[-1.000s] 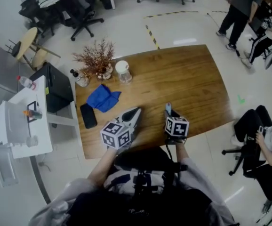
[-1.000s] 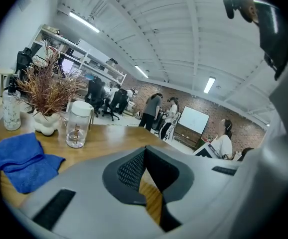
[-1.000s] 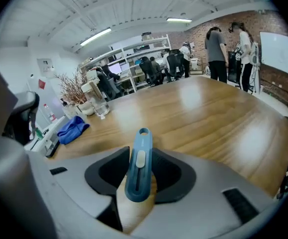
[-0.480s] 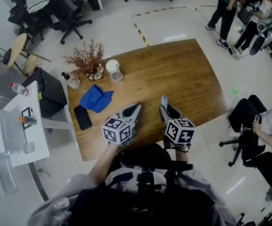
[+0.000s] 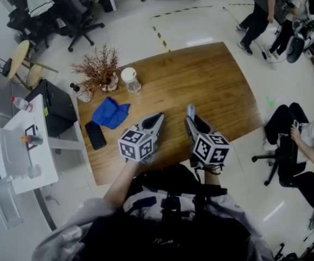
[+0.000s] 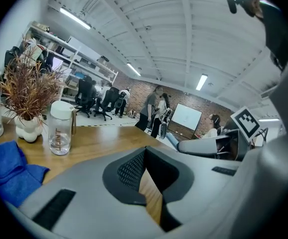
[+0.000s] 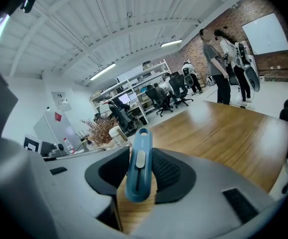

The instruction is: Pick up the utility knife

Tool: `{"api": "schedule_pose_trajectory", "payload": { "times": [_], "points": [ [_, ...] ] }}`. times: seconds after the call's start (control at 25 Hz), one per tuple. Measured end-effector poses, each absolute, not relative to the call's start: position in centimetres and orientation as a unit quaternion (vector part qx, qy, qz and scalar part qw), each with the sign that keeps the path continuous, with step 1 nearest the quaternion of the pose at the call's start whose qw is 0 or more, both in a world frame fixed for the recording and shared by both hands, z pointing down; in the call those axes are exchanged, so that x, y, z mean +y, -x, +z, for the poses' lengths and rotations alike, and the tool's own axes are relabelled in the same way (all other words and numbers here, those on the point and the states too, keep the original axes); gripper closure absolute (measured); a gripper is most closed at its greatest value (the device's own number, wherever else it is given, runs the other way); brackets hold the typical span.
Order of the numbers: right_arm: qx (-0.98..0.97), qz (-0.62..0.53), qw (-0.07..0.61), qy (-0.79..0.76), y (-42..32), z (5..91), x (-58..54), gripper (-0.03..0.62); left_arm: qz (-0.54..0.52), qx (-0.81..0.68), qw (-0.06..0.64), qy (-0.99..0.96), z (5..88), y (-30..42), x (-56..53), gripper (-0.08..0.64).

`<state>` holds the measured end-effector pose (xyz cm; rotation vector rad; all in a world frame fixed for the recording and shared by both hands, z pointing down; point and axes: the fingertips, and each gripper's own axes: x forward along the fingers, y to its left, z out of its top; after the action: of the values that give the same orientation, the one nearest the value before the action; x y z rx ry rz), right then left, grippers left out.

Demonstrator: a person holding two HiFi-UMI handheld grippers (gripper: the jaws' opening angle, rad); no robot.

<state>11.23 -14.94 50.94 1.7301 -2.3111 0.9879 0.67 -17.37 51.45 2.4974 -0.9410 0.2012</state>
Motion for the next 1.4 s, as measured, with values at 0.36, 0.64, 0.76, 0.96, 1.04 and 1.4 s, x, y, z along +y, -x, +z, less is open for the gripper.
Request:
{"api": "schedule_pose_trajectory", "payload": {
  "times": [0.36, 0.64, 0.76, 0.96, 1.04, 1.4],
  "points": [
    [-0.760, 0.327, 0.051, -0.560, -10.9, 51.5, -15.1, 0.437, 0.059, -0.360, 0.223, -0.904, 51.1, -0.1, -17.9, 0.560],
    [-0.759, 0.332, 0.065, -0.556, -11.1, 52.8, -15.9, 0.437, 0.061, -0.361, 0.227, -0.902, 51.4, -0.1, -18.3, 0.560],
    [-0.749, 0.336, 0.107, -0.560, -11.6, 55.8, -17.1, 0.437, 0.062, -0.359, 0.225, -0.904, 51.3, -0.2, -18.4, 0.560],
    [-0.722, 0.333, 0.221, -0.564, -12.6, 62.8, -19.5, 0.437, 0.066, -0.361, 0.224, -0.903, 51.1, -0.1, -18.3, 0.560],
    [-0.713, 0.333, 0.268, -0.555, -12.8, 65.5, -20.2, 0.437, 0.070, -0.364, 0.225, -0.901, 51.3, 0.0, -18.4, 0.560],
    [-0.695, 0.377, 0.330, -0.516, -11.6, 69.3, -19.0, 0.420, 0.077, -0.379, 0.230, -0.893, 52.1, 0.9, -18.6, 0.560]
  ]
}}
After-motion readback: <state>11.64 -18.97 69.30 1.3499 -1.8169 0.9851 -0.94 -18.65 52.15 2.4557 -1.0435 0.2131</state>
